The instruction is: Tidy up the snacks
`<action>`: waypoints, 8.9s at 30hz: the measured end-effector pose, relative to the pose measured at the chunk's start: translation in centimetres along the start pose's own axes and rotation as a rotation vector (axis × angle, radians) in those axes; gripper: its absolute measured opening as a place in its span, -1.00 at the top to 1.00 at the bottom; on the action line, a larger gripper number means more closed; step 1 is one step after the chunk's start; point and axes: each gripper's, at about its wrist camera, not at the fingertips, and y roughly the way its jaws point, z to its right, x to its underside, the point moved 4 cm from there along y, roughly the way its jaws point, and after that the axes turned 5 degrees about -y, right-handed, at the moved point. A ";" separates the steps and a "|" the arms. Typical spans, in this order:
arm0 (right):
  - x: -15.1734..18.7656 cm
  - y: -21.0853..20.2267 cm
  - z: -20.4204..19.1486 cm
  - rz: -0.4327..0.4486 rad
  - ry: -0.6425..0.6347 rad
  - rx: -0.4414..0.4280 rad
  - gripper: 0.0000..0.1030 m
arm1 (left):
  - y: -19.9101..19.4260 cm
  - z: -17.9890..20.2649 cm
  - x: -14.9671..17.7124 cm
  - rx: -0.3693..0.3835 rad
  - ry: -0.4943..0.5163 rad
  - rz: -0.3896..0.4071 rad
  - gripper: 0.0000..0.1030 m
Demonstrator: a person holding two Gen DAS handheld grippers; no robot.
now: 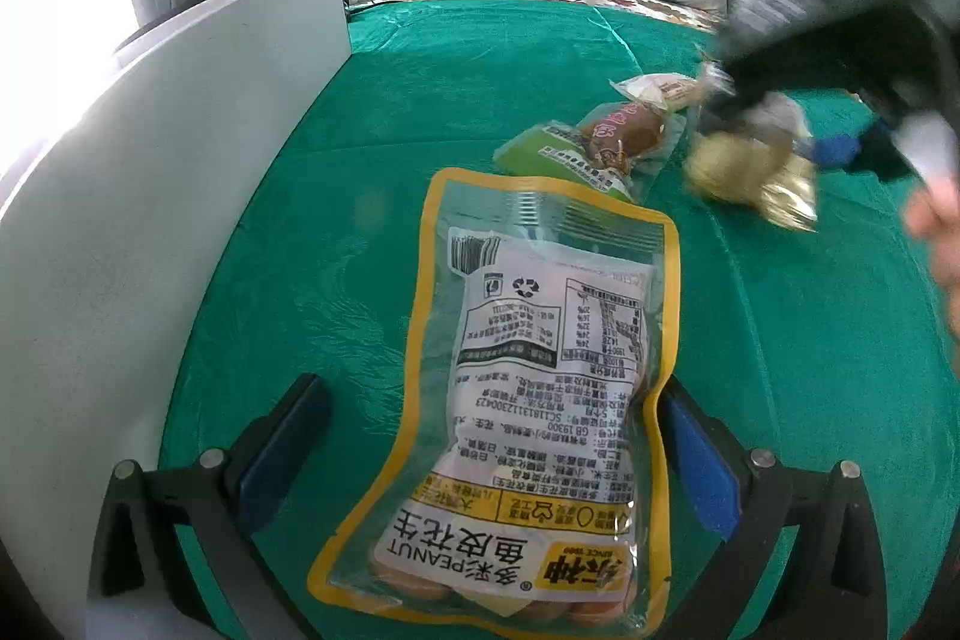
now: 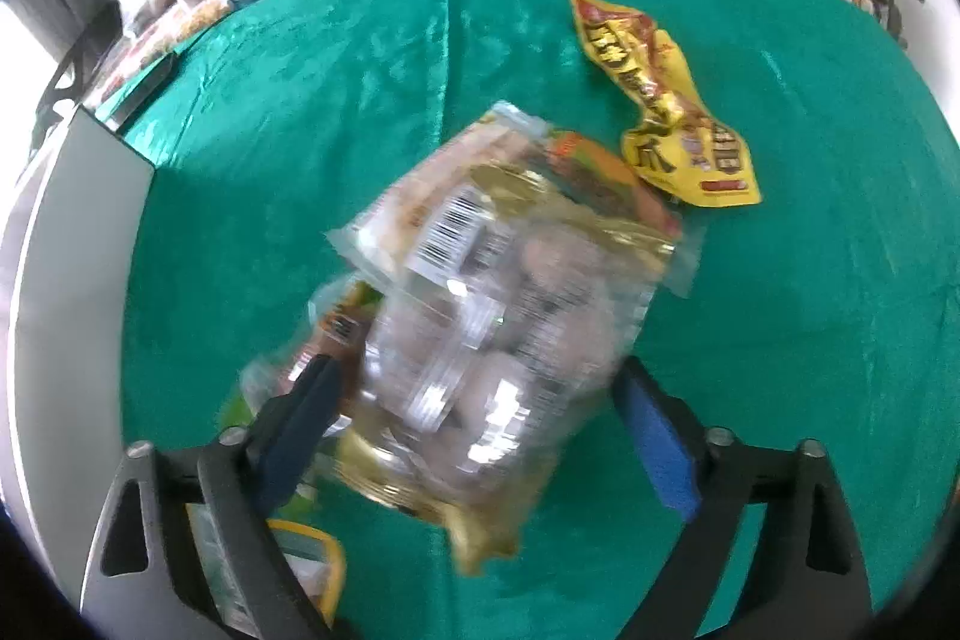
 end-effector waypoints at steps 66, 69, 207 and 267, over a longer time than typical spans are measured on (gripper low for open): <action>14.5 -5.0 14.9 0.242 -0.318 0.022 -0.86 | -0.6 0.2 0.9 0.059 0.092 -0.102 -0.99; 14.5 -5.0 14.9 0.242 -0.318 0.022 -0.86 | -1.4 0.0 1.3 0.103 0.094 -0.175 -0.92; 12.8 -4.6 19.7 0.262 -0.178 0.120 -0.71 | 3.7 9.5 -12.3 0.094 0.329 -0.132 -0.91; -4.3 4.2 0.3 -0.004 -0.654 0.122 -0.29 | 1.5 2.2 -2.7 0.028 0.040 -0.003 -1.00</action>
